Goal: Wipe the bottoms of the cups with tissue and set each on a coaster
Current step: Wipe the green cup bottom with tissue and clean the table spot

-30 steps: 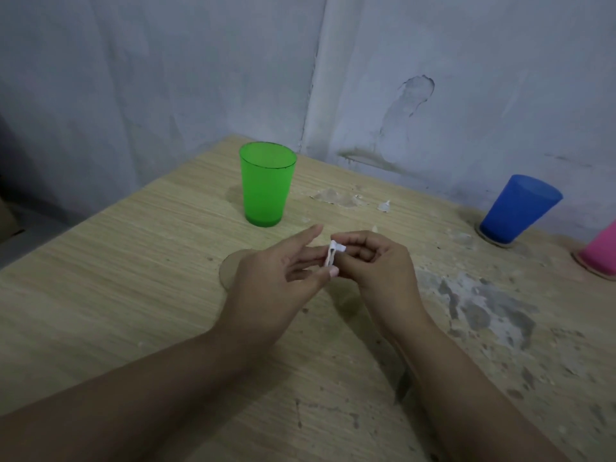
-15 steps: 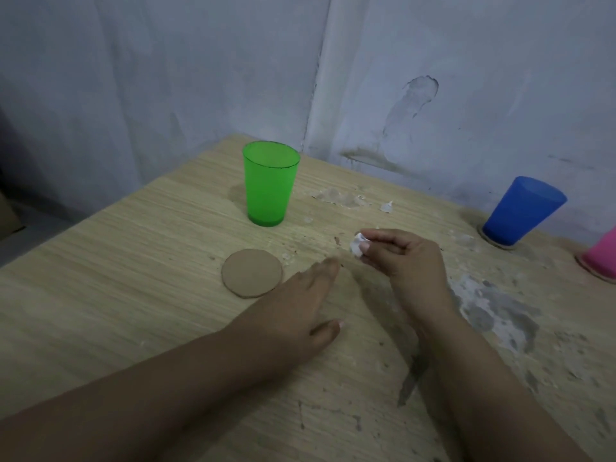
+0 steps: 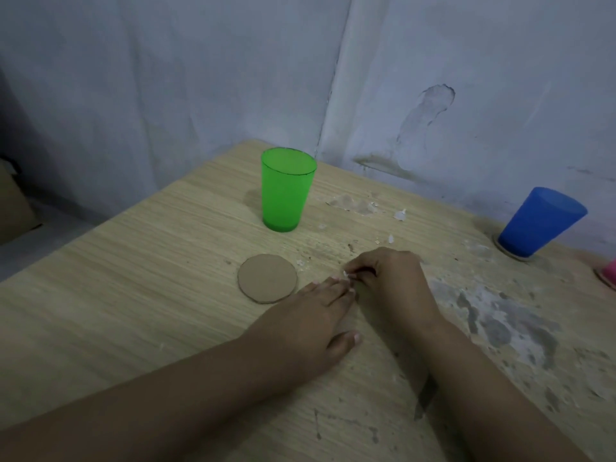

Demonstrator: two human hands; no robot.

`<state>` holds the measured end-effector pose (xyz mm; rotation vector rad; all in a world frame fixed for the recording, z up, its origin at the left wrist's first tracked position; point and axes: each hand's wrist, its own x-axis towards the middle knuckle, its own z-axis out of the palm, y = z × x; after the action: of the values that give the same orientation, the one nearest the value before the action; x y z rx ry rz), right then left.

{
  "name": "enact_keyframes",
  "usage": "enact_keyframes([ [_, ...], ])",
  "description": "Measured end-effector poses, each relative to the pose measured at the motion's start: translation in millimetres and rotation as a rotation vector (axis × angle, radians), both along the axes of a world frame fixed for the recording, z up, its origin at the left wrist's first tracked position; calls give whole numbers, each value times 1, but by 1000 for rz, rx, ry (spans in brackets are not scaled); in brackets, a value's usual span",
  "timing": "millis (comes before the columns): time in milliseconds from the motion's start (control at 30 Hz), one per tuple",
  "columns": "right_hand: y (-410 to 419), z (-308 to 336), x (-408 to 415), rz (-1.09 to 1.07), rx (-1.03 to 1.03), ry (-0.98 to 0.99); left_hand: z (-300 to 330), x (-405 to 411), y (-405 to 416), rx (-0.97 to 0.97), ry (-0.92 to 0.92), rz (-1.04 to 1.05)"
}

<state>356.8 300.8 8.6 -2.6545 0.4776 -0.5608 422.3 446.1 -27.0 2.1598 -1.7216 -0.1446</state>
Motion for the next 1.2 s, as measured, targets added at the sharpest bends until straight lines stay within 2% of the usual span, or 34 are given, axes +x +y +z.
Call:
enact_keyframes([
  [167,-14,2,24,-65,-113,53,2,0,0,2,3,-6],
  [300,-21,3,44,-168,-41,1,3,1,0,8,11,-9],
  [667,-29,18,23,130,-144,248,4,-2,0,30,-10,4],
  [967,-11,13,42,91,-126,152,6,-4,0,20,-26,38],
  [1200,5,18,55,262,-129,196,4,-8,4,88,-82,170],
])
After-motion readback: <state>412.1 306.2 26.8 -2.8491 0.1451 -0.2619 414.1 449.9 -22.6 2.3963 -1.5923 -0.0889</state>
